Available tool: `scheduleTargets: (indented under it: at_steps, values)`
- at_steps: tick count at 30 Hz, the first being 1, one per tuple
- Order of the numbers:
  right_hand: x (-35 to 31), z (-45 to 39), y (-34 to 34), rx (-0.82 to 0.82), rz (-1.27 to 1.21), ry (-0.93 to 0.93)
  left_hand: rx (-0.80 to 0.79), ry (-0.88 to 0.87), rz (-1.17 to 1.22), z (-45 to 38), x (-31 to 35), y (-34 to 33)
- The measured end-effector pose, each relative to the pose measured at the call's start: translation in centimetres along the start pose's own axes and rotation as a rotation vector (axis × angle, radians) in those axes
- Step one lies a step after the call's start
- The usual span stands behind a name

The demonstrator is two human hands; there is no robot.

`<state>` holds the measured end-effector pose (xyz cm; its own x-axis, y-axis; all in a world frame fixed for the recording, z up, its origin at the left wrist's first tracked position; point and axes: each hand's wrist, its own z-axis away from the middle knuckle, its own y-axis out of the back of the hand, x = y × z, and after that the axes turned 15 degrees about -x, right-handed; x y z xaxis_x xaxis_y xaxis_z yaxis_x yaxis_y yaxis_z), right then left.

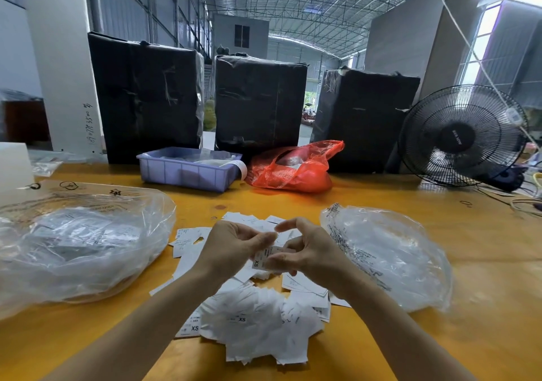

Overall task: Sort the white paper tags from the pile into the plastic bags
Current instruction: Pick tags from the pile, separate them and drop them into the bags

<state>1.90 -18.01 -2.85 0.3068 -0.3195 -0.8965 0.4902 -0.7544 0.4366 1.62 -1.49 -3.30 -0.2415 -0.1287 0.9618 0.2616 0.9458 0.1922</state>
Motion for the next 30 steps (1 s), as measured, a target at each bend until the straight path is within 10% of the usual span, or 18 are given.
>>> scheduleTargets:
  at_steps: [19, 30]
  values:
    - [-0.3, -0.9, -4.0, 0.169, -0.152, 0.071, 0.420, -0.008, 0.253, -0.2, -0.7, -1.4]
    - [0.0, -0.3, -0.9, 0.306, 0.018, 0.087, 0.047, 0.163, 0.241, -0.3, -0.1, 0.7]
